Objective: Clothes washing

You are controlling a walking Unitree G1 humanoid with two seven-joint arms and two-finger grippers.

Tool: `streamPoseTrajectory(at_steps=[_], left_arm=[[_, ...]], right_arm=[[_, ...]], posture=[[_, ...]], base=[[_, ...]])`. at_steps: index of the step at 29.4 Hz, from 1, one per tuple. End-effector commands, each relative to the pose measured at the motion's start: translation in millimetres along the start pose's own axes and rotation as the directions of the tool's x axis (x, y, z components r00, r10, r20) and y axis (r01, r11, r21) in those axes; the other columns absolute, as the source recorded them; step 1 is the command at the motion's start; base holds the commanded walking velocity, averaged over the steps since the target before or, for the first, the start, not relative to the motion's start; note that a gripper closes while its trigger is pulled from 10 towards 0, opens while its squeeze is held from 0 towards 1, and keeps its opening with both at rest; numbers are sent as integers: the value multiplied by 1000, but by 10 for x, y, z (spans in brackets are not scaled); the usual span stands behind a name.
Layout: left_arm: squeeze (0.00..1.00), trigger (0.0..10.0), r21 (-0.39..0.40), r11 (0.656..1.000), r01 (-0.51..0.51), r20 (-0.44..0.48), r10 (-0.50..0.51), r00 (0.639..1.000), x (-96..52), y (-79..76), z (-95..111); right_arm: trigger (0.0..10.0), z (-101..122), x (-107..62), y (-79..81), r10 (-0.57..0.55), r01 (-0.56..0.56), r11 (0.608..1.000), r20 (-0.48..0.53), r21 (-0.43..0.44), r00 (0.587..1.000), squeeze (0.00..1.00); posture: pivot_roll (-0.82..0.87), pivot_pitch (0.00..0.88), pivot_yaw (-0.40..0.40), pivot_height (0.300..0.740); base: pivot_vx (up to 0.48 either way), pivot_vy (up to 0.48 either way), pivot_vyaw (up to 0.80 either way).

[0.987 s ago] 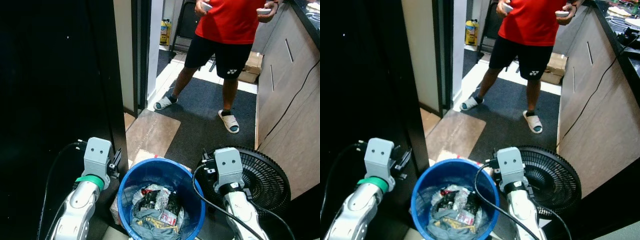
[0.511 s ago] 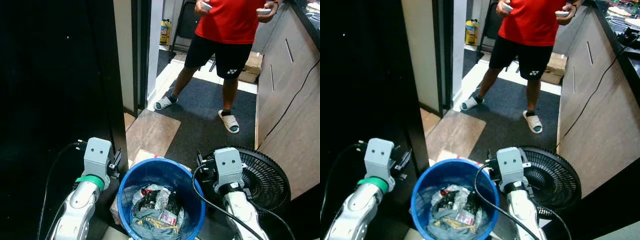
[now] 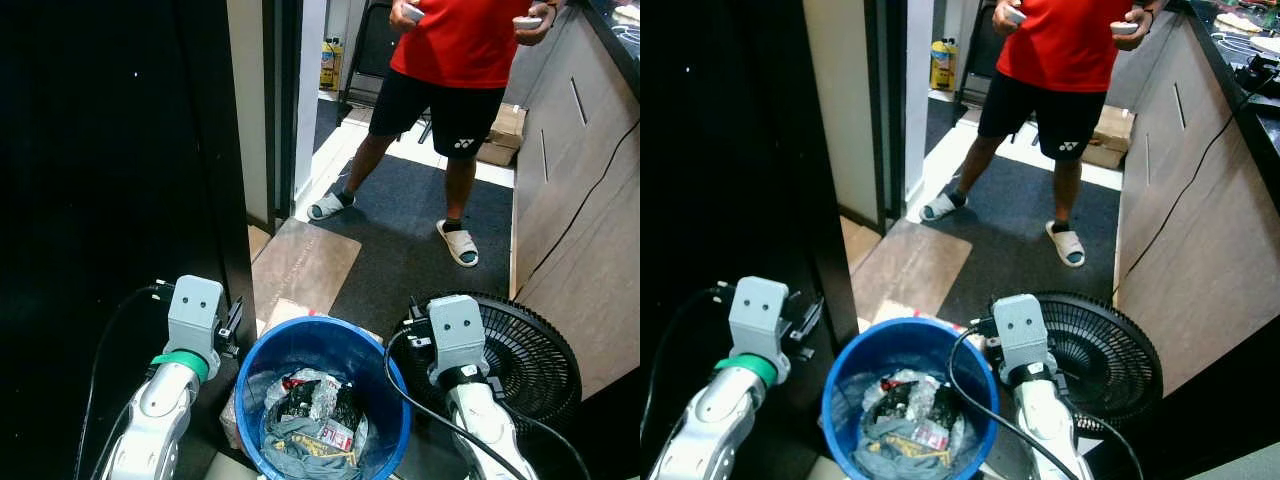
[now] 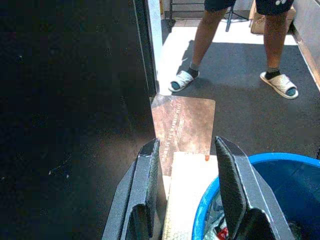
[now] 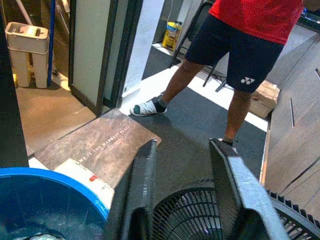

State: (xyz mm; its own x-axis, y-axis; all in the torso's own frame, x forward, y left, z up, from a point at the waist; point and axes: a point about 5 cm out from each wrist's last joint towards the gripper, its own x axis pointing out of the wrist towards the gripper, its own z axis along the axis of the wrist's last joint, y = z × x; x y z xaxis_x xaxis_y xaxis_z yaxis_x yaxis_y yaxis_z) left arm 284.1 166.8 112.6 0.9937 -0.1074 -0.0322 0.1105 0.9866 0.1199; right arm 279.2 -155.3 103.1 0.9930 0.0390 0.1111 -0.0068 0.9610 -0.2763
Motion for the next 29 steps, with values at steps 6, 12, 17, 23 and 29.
streamPoseTrajectory(at_steps=[6,12,17,23,29], left_arm=[[0,10000,8,1000,11,-25,-11,1000,-28,-22,-59],[0,10000,8,1000,12,-26,-12,1000,-26,-22,-59],[0,10000,8,1000,12,-25,-12,1000,-25,-24,-61],[0,10000,8,1000,13,-26,-13,1000,-26,-27,-68],[0,10000,7,1000,13,-26,-13,1000,-29,-29,-69]], right_arm=[[0,-45,-31,-9,-3,3,1000,-17,1,1000,0],[0,-42,-29,-10,-4,4,1000,-16,-1,1000,0],[0,-42,-27,-12,-4,4,1000,-15,-2,1000,0],[10000,-55,-17,-12,1,-1,1000,-27,11,1000,1000],[10000,-55,-19,-11,9,-8,1000,-27,19,1000,1000]], posture=[[81,18,-6,740],[81,18,-6,740],[80,15,-8,740],[81,13,-10,740],[81,16,-10,740]], base=[[0,0,0],[0,0,0],[0,0,0],[0,0,0],[0,0,0]])
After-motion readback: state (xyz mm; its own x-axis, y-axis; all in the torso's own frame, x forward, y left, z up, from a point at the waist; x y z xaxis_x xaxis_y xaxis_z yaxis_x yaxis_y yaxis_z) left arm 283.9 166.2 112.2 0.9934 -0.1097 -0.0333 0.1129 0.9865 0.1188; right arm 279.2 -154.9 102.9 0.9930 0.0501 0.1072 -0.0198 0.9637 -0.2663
